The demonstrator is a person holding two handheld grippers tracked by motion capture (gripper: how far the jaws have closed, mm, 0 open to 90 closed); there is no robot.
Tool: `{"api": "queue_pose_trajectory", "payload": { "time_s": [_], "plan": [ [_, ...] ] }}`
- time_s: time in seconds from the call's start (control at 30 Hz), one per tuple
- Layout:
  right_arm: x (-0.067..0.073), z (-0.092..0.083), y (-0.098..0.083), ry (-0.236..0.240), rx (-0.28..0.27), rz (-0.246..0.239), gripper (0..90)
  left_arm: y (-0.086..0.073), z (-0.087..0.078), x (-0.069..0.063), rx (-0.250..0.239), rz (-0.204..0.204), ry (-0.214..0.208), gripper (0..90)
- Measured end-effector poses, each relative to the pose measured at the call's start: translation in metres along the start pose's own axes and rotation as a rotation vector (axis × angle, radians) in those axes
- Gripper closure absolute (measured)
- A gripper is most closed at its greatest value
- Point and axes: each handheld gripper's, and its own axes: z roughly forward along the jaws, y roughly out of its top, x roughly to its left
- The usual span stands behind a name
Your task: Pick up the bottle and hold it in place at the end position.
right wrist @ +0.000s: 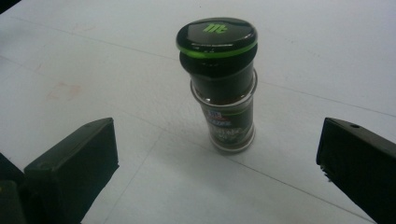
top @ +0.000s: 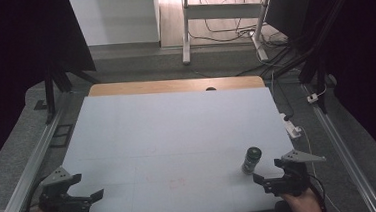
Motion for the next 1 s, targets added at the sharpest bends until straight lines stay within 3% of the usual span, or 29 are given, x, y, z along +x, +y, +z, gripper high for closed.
{"api": "queue_pose_trajectory", "payload": {
  "time_s": [0.57, 1.0],
  "plan": [
    [0.0033, 0.0032, 0.0013, -0.003, 0.031, -0.03, 0.0, -0.0001, 0.0005, -0.0003, 0.023, 0.002, -0.028, 0.2],
    [0.0027, 0.0056, 0.0034, 0.005, 0.048, -0.03, 0.0, 0.0002, 0.0013, -0.0004, 0.029, -0.001, -0.023, 0.5]
  ]
}}
